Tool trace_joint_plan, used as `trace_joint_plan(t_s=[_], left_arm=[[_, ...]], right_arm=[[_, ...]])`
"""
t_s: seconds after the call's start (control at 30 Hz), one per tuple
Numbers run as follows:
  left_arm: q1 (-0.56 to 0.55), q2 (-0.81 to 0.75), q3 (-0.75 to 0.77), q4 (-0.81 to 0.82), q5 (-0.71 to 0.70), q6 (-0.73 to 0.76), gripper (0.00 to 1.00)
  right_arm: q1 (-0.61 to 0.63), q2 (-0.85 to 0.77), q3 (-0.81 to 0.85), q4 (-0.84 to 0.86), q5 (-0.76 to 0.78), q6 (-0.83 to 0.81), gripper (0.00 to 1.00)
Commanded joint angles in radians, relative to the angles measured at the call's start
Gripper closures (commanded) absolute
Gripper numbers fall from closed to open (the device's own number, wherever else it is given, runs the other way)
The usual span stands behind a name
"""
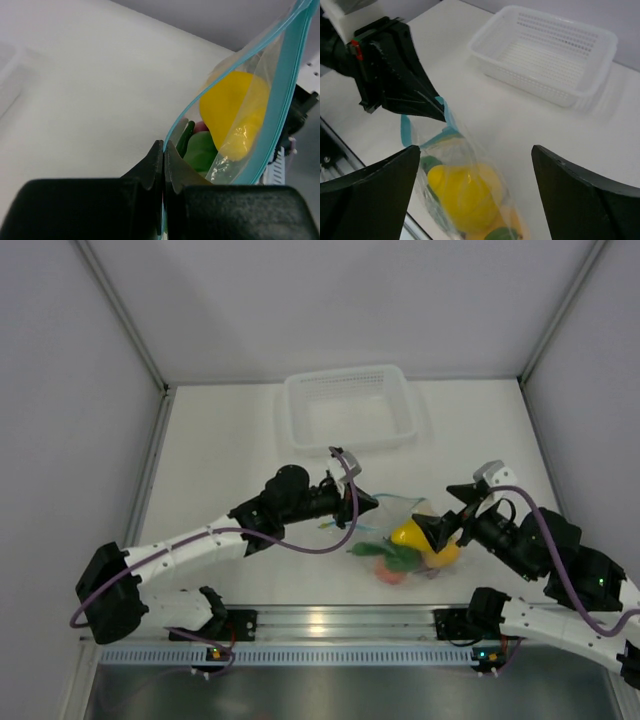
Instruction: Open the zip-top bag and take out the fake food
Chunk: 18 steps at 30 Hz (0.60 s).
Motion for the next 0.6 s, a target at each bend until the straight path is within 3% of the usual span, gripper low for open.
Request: trace_joint_plan(t_s=[0.0, 0.03, 0.23, 0.37, 0.57], left_arm=[[0.001, -0.062, 0.034, 0.041, -0.297, -0.109, 1.0], [0.001, -0.074, 0.034, 0.035, -0.398, -0.143, 1.0], [0.001, -0.133, 0.031, -0.021, -0.701, -0.305, 1.0], [0.001, -0.171, -0.001, -0.021, -0.735, -0.431, 1.0], [-0.004, -0.173, -0.061, -0.018, -0.776, -0.658, 1.0]], right_arm=[[0.014, 0.029, 0.029, 0.065, 0.262, 0.153, 0.01], [0.014, 0.038, 0.029, 0.067, 0.274, 0.176, 0.01], [0.014, 0.092, -0.003, 0.128, 0.277, 0.376, 0.01], [0.014, 0.124, -0.083, 0.304, 0.173, 0.488, 0.01], [0.014, 0.242, -0.176, 0.462, 0.236, 0.684, 0.07]])
